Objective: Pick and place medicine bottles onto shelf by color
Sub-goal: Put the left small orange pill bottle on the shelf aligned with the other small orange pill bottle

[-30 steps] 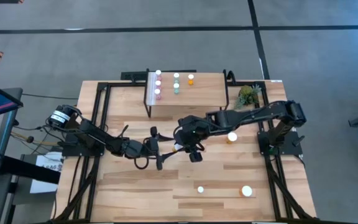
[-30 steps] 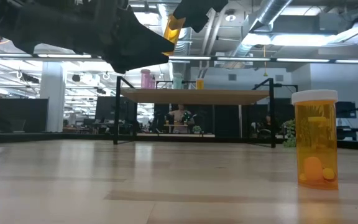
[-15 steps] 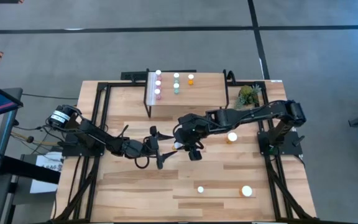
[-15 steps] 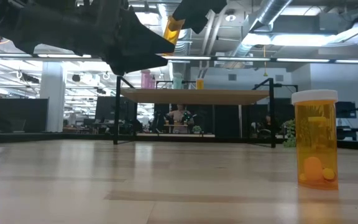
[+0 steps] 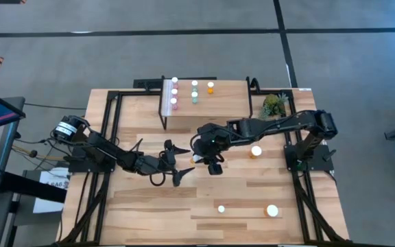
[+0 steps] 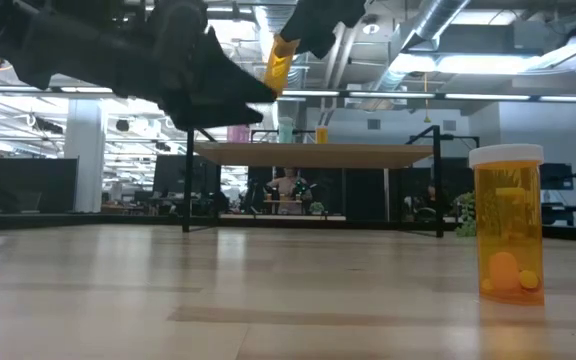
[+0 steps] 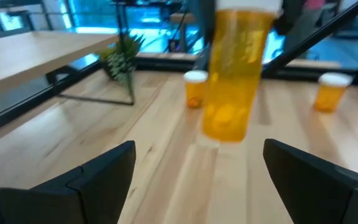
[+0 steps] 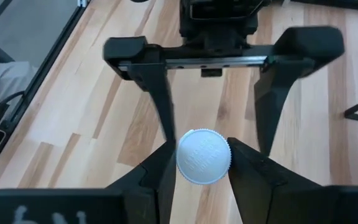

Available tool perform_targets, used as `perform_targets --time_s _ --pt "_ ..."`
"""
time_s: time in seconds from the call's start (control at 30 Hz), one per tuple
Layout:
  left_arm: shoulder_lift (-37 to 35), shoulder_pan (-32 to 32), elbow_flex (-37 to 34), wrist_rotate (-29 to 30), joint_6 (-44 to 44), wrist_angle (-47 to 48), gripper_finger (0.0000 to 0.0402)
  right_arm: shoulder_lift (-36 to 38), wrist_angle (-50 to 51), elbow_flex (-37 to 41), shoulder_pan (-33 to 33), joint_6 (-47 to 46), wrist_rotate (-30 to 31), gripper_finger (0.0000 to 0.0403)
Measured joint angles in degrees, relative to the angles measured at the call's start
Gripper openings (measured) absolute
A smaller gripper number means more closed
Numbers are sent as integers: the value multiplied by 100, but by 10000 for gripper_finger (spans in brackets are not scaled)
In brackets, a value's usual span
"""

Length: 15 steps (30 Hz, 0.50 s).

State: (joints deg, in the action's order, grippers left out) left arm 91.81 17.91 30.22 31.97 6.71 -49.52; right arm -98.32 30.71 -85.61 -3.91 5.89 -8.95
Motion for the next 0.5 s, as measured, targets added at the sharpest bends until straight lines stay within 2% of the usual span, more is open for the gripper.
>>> perform_targets --time_s 0.17,0.5 --pt "0 2 1 233 89 384 344 0 215 -15 159 3 2 154" --pt "-2 -2 2 198 229 452 344 -2 1062 -628 767 105 14 154"
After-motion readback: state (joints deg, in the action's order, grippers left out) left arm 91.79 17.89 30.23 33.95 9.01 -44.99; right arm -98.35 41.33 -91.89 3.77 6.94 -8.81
